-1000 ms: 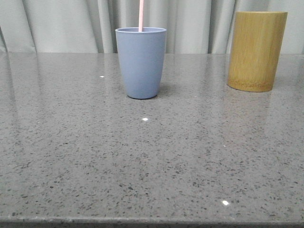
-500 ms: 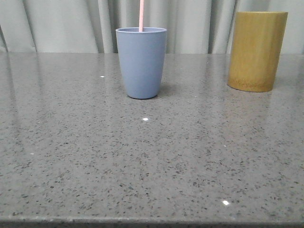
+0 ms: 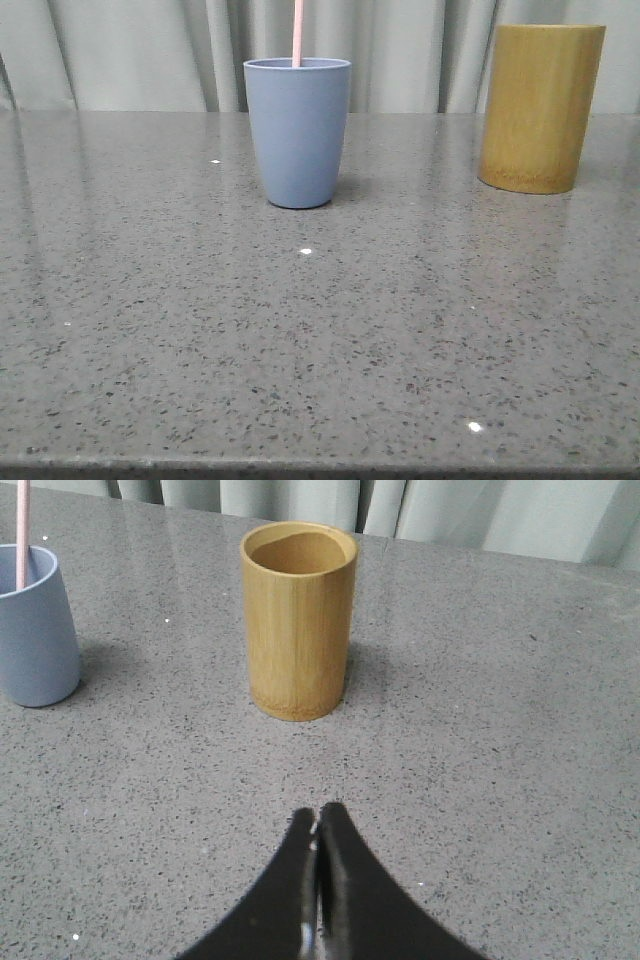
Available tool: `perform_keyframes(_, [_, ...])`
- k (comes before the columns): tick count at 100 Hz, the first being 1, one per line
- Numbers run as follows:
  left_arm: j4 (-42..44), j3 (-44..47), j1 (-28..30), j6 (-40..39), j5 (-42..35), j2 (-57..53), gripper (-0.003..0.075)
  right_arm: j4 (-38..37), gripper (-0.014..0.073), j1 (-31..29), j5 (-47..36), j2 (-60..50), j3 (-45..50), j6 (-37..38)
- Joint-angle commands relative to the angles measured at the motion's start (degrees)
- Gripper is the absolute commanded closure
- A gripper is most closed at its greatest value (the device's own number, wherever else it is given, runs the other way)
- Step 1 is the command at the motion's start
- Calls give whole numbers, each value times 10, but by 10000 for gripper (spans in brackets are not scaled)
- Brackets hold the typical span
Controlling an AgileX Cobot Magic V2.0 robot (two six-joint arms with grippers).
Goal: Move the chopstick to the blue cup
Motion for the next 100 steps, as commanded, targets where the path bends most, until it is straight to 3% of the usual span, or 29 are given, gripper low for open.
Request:
perform_keyframes(1, [0, 4, 2, -4, -46, -20, 739, -5, 662, -3, -42, 6, -13, -2])
perform_keyframes(79, [0, 4, 2, -4, -46, -20, 739, -8, 662, -3, -42, 4, -10, -3])
perform_keyframes(100, [0, 4, 2, -4, -46, -20, 739, -32, 662, -3, -158, -47, 65, -6])
